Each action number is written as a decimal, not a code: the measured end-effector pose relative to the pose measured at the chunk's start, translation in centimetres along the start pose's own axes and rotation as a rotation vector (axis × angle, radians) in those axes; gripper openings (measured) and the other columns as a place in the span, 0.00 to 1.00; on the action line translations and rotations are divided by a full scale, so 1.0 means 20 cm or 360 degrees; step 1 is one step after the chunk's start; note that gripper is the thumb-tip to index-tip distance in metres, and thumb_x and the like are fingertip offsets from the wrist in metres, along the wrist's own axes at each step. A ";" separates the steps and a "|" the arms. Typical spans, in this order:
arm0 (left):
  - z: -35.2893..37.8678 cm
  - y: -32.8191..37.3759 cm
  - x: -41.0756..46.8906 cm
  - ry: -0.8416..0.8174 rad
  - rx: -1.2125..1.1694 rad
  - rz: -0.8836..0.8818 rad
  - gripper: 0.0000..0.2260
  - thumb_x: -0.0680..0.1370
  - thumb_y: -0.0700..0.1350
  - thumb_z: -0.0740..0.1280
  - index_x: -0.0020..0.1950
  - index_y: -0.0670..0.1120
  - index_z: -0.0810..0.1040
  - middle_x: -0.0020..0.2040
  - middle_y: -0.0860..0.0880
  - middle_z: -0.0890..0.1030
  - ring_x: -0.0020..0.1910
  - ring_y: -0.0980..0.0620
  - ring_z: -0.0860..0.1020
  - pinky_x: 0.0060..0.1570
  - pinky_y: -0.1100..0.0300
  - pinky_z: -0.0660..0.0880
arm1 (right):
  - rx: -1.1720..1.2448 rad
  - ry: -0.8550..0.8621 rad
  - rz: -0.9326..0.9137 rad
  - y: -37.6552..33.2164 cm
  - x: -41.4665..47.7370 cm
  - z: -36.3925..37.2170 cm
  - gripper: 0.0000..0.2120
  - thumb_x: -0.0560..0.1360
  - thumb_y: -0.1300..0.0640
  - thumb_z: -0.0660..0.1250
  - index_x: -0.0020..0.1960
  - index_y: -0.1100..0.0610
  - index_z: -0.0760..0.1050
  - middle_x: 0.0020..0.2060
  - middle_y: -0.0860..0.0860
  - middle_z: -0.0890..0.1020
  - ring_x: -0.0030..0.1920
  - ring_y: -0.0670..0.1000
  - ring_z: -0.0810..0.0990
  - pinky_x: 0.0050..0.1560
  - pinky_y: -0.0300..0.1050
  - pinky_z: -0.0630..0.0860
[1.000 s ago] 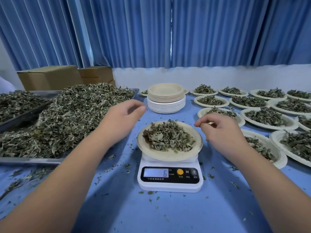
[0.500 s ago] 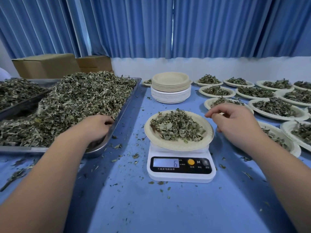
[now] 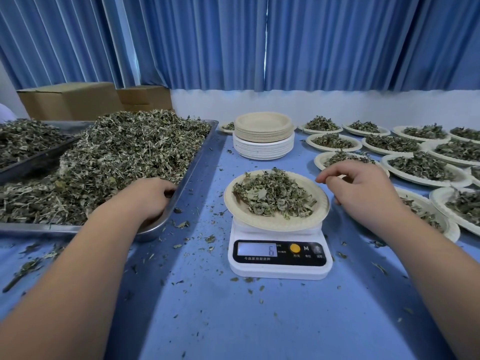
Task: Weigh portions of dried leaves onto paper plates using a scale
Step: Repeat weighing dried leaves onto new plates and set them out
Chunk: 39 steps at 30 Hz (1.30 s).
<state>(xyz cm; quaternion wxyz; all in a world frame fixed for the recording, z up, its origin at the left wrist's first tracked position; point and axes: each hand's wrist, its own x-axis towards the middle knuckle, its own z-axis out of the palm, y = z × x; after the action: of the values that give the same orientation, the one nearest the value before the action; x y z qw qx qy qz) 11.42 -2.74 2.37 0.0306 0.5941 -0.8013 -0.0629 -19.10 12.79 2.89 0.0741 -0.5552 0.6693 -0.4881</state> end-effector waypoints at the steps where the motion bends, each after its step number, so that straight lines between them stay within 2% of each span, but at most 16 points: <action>1: 0.00 0.00 0.00 0.0057 0.0043 0.0017 0.20 0.78 0.34 0.57 0.62 0.52 0.79 0.54 0.46 0.81 0.45 0.47 0.76 0.43 0.59 0.71 | 0.0001 -0.0005 0.0001 0.00 0.00 0.00 0.14 0.74 0.66 0.62 0.38 0.51 0.81 0.34 0.47 0.79 0.27 0.48 0.72 0.25 0.31 0.66; 9: -0.01 0.00 -0.01 0.0199 -0.0054 -0.0022 0.19 0.74 0.31 0.59 0.52 0.50 0.83 0.49 0.46 0.82 0.46 0.45 0.79 0.43 0.56 0.75 | 0.0021 -0.0015 0.0020 0.00 0.00 0.00 0.14 0.74 0.67 0.62 0.39 0.53 0.81 0.30 0.48 0.78 0.29 0.53 0.72 0.25 0.33 0.65; 13: -0.01 0.00 -0.02 0.0249 -0.0116 -0.0052 0.15 0.75 0.32 0.61 0.45 0.52 0.79 0.49 0.46 0.82 0.48 0.44 0.79 0.45 0.55 0.76 | 0.0019 -0.0016 0.0019 -0.01 0.00 0.00 0.14 0.74 0.67 0.62 0.39 0.52 0.81 0.29 0.48 0.77 0.29 0.52 0.72 0.25 0.33 0.65; 15: -0.01 0.01 -0.03 0.0269 -0.0176 -0.0090 0.15 0.75 0.32 0.61 0.43 0.52 0.77 0.47 0.47 0.81 0.45 0.45 0.79 0.40 0.56 0.75 | 0.0021 -0.0015 0.0022 -0.01 -0.01 0.00 0.14 0.74 0.67 0.62 0.39 0.53 0.81 0.29 0.48 0.78 0.28 0.50 0.71 0.25 0.33 0.65; 19: -0.01 0.01 -0.04 0.0358 -0.0393 -0.0150 0.15 0.76 0.33 0.60 0.40 0.53 0.78 0.40 0.52 0.78 0.37 0.53 0.75 0.33 0.61 0.69 | 0.0038 -0.0017 0.0042 0.00 -0.01 -0.01 0.14 0.74 0.67 0.62 0.39 0.53 0.81 0.28 0.46 0.77 0.24 0.46 0.68 0.23 0.31 0.64; 21: -0.01 0.01 -0.05 0.0429 -0.0505 -0.0173 0.12 0.77 0.35 0.64 0.42 0.52 0.79 0.39 0.53 0.78 0.36 0.56 0.74 0.32 0.62 0.67 | 0.0044 -0.0007 0.0048 0.00 0.00 -0.01 0.14 0.74 0.66 0.62 0.39 0.52 0.81 0.27 0.44 0.77 0.24 0.46 0.69 0.23 0.31 0.64; 25: -0.01 0.01 -0.06 0.0579 -0.0606 -0.0150 0.04 0.77 0.41 0.69 0.45 0.49 0.81 0.40 0.52 0.78 0.35 0.55 0.73 0.32 0.62 0.66 | 0.0047 -0.0001 0.0050 0.01 0.00 -0.01 0.15 0.74 0.65 0.62 0.38 0.50 0.81 0.30 0.50 0.78 0.30 0.54 0.73 0.24 0.35 0.66; 28: -0.01 0.02 -0.07 0.0675 -0.0692 -0.0134 0.03 0.78 0.41 0.69 0.46 0.49 0.80 0.39 0.54 0.76 0.32 0.56 0.74 0.28 0.65 0.65 | 0.0046 -0.0003 0.0055 0.01 0.00 -0.02 0.15 0.75 0.65 0.62 0.38 0.49 0.81 0.31 0.49 0.79 0.31 0.54 0.74 0.26 0.37 0.67; 33: -0.01 0.02 -0.08 0.0625 -0.0644 -0.0170 0.05 0.78 0.42 0.67 0.45 0.51 0.78 0.39 0.56 0.74 0.34 0.56 0.74 0.29 0.65 0.65 | 0.0042 -0.0030 0.0064 0.01 0.01 -0.03 0.14 0.74 0.65 0.62 0.39 0.50 0.81 0.23 0.41 0.76 0.27 0.51 0.71 0.23 0.34 0.66; 36: -0.01 0.02 -0.08 0.0542 -0.0656 -0.0175 0.06 0.79 0.44 0.66 0.46 0.54 0.79 0.40 0.57 0.76 0.36 0.58 0.74 0.31 0.65 0.66 | 0.0051 -0.0025 0.0057 0.01 0.01 -0.02 0.14 0.75 0.66 0.62 0.40 0.51 0.82 0.24 0.40 0.76 0.27 0.50 0.71 0.23 0.31 0.66; 39: -0.01 0.04 -0.10 0.0560 -0.0545 -0.0134 0.06 0.80 0.46 0.64 0.49 0.55 0.80 0.41 0.56 0.77 0.37 0.57 0.75 0.36 0.60 0.70 | 0.0045 -0.0011 0.0038 0.01 0.01 -0.02 0.13 0.75 0.65 0.62 0.41 0.51 0.81 0.31 0.41 0.77 0.34 0.59 0.77 0.25 0.30 0.67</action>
<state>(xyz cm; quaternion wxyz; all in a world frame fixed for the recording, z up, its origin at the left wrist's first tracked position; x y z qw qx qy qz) 11.17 -0.62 2.76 0.2673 0.6150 -0.7358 -0.0944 -19.53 12.84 3.07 0.0901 -0.5478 0.6687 -0.4947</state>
